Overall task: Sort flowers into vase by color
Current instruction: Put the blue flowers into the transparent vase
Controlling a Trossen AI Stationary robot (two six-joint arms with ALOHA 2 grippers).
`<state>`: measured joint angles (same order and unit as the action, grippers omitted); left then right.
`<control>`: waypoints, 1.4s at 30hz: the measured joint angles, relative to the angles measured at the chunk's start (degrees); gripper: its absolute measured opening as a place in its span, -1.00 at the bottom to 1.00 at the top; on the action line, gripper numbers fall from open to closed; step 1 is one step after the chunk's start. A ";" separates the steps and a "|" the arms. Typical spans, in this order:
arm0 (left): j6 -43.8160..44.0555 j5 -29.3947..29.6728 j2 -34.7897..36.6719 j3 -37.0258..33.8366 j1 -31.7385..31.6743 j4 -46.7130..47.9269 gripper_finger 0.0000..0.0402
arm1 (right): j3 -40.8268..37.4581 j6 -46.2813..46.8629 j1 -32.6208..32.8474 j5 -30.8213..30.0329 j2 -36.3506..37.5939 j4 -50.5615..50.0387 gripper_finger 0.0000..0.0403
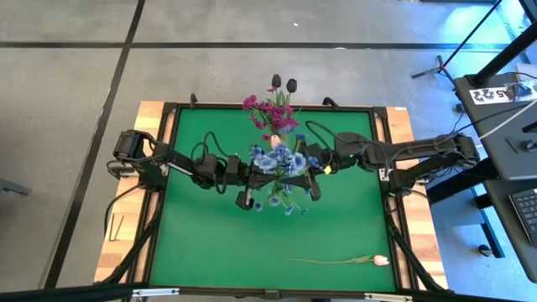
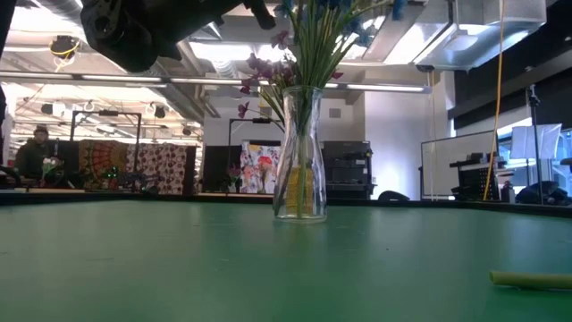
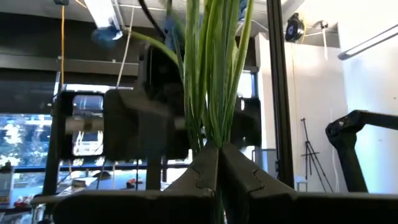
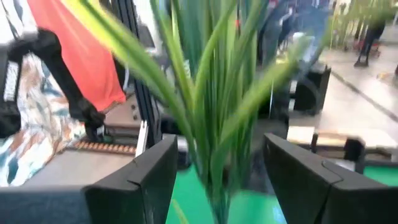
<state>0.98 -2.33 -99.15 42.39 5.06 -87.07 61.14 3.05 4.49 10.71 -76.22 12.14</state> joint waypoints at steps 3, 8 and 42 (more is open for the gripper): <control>-0.07 0.33 0.00 0.00 0.31 0.79 -1.00 | 0.24 0.04 0.00 -1.04 0.21 1.00 0.15; -0.10 2.29 0.00 0.00 0.29 2.69 -1.00 | 0.18 0.02 0.00 -1.32 0.12 1.33 -0.10; -9.99 32.74 21.39 0.00 12.21 36.00 -0.45 | 0.13 -6.36 0.04 -0.66 0.09 -6.81 -0.90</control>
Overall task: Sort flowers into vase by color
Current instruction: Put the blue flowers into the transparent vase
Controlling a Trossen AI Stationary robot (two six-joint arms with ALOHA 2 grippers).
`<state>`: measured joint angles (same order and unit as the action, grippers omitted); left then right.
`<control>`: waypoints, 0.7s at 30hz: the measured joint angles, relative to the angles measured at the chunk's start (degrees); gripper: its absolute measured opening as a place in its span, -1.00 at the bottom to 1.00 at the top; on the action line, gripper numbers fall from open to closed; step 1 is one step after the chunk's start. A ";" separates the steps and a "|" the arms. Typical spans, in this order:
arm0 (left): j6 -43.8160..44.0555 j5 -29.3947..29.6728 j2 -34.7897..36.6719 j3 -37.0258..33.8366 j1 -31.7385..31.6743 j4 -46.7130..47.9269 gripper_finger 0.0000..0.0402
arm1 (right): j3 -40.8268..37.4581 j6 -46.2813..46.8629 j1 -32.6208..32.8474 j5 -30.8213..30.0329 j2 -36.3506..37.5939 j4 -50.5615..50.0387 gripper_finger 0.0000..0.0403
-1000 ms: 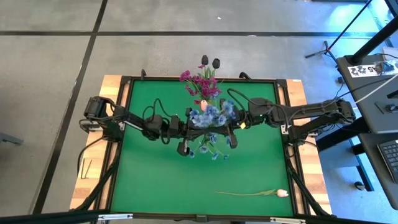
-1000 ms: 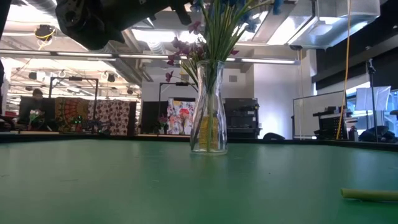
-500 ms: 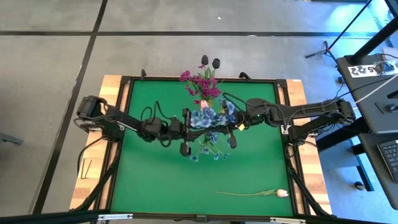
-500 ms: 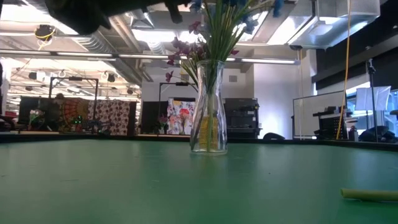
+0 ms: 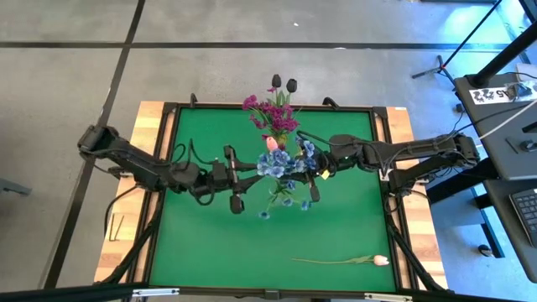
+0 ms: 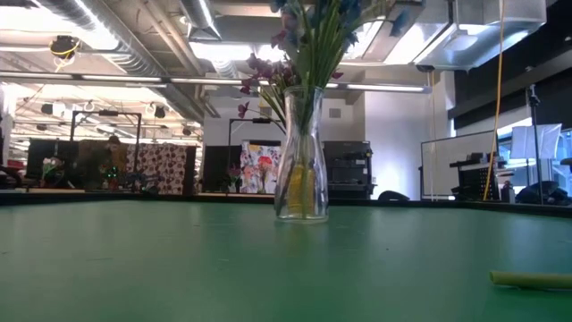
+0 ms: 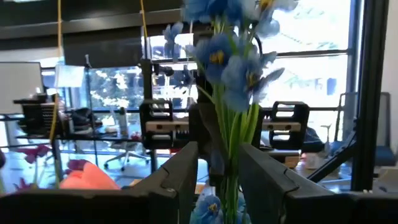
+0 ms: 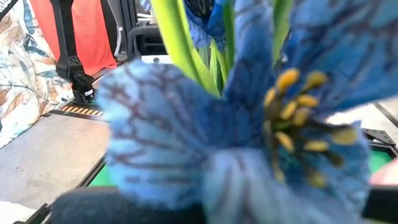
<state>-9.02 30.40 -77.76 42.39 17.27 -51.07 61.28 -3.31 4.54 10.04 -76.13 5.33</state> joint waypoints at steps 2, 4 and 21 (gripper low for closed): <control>-0.97 1.59 0.40 0.00 0.98 0.26 -0.43 | 0.00 0.00 0.00 0.02 -0.35 0.22 -0.89; -2.04 3.15 0.55 0.00 1.55 0.67 -0.42 | -0.02 0.07 0.00 0.00 -0.50 0.02 -0.86; -2.03 5.03 0.62 0.02 2.01 0.92 -0.41 | -0.02 0.02 0.00 1.07 -1.00 0.59 -0.08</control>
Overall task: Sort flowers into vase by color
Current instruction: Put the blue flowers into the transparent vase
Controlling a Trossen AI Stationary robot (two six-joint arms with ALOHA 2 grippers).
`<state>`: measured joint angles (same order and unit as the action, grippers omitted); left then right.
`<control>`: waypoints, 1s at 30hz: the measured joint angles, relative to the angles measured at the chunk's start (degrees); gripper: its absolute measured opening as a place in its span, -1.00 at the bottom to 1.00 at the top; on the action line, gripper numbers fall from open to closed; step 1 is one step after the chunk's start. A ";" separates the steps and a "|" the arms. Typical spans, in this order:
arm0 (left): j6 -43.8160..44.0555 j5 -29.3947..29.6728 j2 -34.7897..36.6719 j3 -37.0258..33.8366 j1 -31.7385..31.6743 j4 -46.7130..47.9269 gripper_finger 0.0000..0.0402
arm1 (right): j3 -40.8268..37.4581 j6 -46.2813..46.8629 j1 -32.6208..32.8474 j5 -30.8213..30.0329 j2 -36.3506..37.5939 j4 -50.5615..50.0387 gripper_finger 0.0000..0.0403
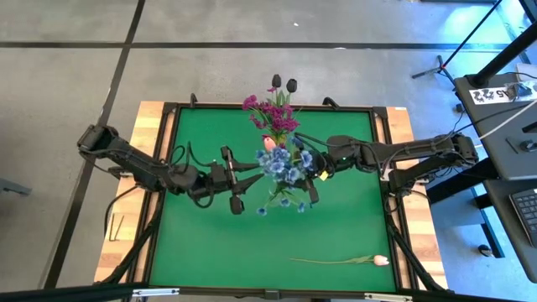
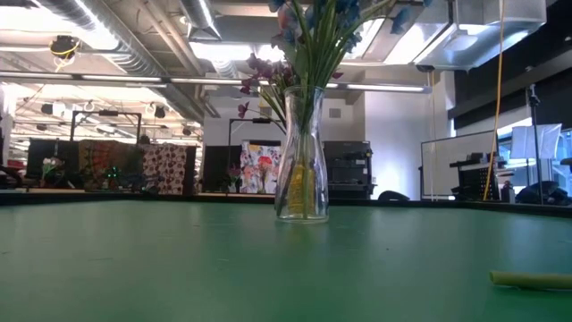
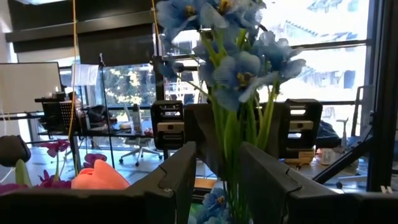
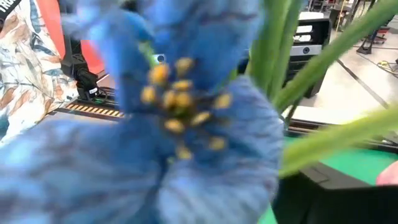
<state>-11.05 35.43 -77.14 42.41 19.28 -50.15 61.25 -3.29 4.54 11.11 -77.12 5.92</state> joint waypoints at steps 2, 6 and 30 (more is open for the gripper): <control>0.00 0.25 0.00 -0.02 0.29 0.04 -0.41 | 0.00 0.02 0.00 -0.02 0.02 0.00 0.05; -0.01 0.85 0.00 -0.02 1.01 0.04 -0.41 | 0.00 0.02 0.00 -0.04 0.02 -0.01 0.23; -0.56 5.94 3.19 0.03 4.74 3.06 -0.41 | 8.97 -0.42 0.00 -3.70 -0.37 -17.80 0.30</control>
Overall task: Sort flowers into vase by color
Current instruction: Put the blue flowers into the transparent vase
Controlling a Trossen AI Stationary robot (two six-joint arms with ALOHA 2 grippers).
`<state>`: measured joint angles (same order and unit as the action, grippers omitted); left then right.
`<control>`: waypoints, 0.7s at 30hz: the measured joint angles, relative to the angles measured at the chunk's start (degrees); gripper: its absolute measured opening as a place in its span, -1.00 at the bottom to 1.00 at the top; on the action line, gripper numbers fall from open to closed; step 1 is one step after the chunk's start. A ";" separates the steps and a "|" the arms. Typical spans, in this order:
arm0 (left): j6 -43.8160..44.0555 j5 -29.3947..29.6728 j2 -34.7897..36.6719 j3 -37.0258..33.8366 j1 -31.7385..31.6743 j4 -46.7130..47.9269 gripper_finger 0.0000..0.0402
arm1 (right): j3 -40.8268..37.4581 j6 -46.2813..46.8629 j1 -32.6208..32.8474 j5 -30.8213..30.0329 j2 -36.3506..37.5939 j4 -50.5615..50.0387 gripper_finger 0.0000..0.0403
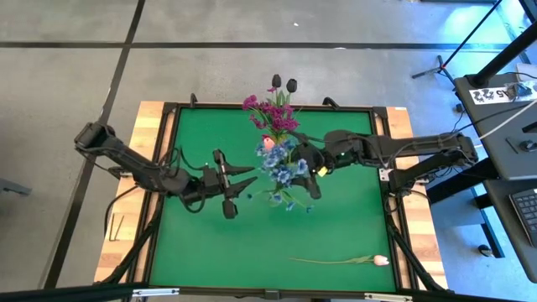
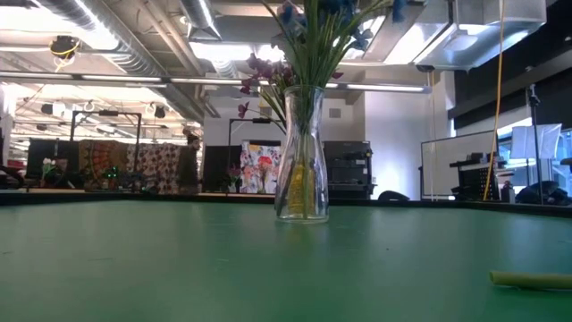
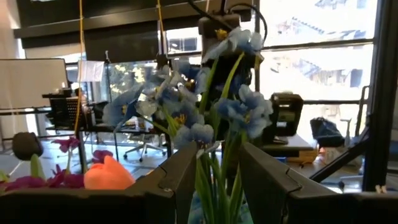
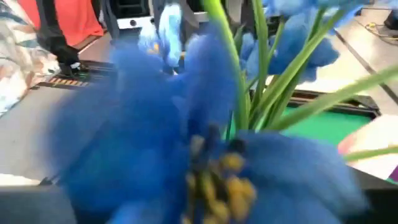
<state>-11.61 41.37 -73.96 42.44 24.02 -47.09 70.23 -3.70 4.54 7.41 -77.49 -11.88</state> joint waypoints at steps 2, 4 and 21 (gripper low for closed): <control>-0.45 0.53 0.38 0.00 0.62 0.17 -0.41 | 0.53 -0.12 0.00 0.57 0.02 -1.08 0.30; -0.81 2.00 0.61 0.00 1.40 0.24 -0.41 | 0.62 -0.52 0.00 0.69 0.01 -2.82 0.30; -0.53 4.61 0.62 0.00 2.84 0.91 -0.41 | 3.38 -1.72 5.45 -3.90 -2.73 -10.68 0.30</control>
<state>-12.14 45.98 -73.34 42.44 26.86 -46.18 73.61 -5.43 9.98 3.51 -80.23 -22.55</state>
